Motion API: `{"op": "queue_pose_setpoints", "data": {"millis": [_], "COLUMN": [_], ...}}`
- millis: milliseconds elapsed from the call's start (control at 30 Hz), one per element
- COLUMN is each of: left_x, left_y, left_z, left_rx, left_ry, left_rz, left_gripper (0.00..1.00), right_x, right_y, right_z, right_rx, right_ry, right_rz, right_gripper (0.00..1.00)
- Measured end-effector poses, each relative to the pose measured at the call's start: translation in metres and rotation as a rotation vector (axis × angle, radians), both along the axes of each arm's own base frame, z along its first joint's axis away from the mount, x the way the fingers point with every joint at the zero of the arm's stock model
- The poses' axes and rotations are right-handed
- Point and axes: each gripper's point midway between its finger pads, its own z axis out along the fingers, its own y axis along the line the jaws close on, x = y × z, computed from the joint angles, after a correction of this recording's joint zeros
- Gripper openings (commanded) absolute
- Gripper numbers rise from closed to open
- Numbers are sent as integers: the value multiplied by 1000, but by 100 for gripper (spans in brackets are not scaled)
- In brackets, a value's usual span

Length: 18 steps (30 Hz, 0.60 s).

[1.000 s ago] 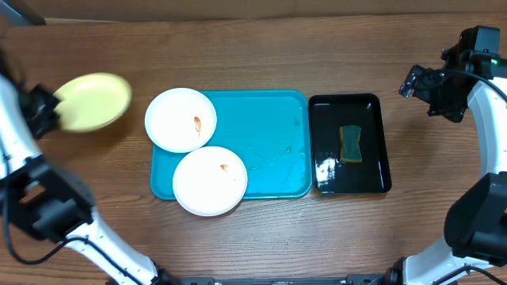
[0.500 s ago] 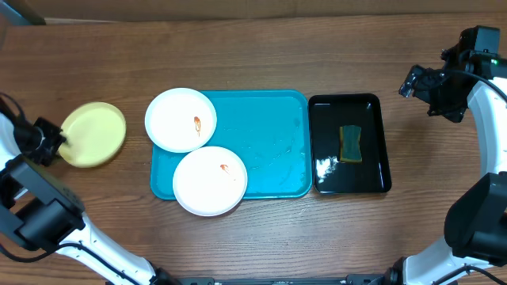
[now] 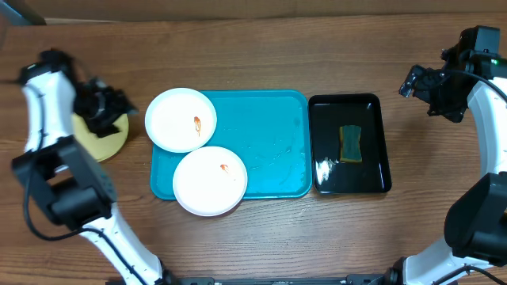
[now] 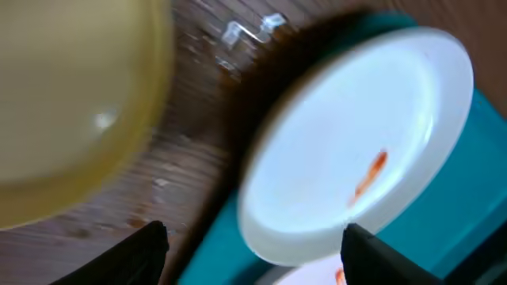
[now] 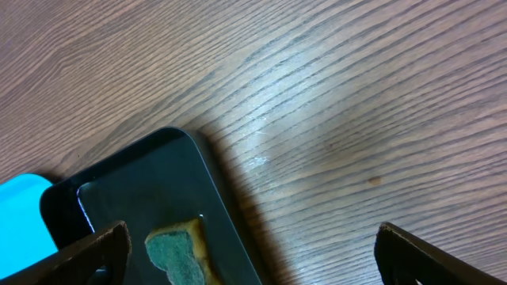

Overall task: Clean dirty plates on tray and stack at the side
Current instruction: 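Move the left gripper to the front white plate and grip its rim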

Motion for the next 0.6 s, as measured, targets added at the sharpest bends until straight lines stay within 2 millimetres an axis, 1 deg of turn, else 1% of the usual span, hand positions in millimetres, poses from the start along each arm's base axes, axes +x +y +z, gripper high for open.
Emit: {"op": "queue_pose_setpoints", "data": {"millis": [33,100,133,267,333,367,433,500,567,600], "left_x": [0,-5,-10,-28,-34,-39,-49,-60,-78,-91], "left_y": [-13,-46,-63,-118,-141,-157,-171,-180,-181,-181], "left_z": [0,1,2,4,9,18,36,57,81,93], "left_rx": [-1,-1,0,34,51,64,84,123,197,242], "left_ry": [12,55,83,161,164,153,138,120,118,122], "left_rz": [-33,-113,-156,-324,-393,-438,-470,-485,-472,-460], "left_gripper": [71,71,70,68,67,67,68,73,77,77], "right_x": [0,0,0,0,0,0,0,0,0,0], "right_y": [0,0,0,0,0,0,0,0,0,0], "right_z": [0,0,0,0,0,0,0,0,0,0], "right_rx": [0,-1,0,0,0,0,-1,0,0,0], "right_ry": [0,0,0,0,0,0,-1,-1,0,0], "right_rz": [0,0,0,0,0,0,0,0,0,0], "right_gripper": [100,100,100,100,100,100,100,100,100,100]}}
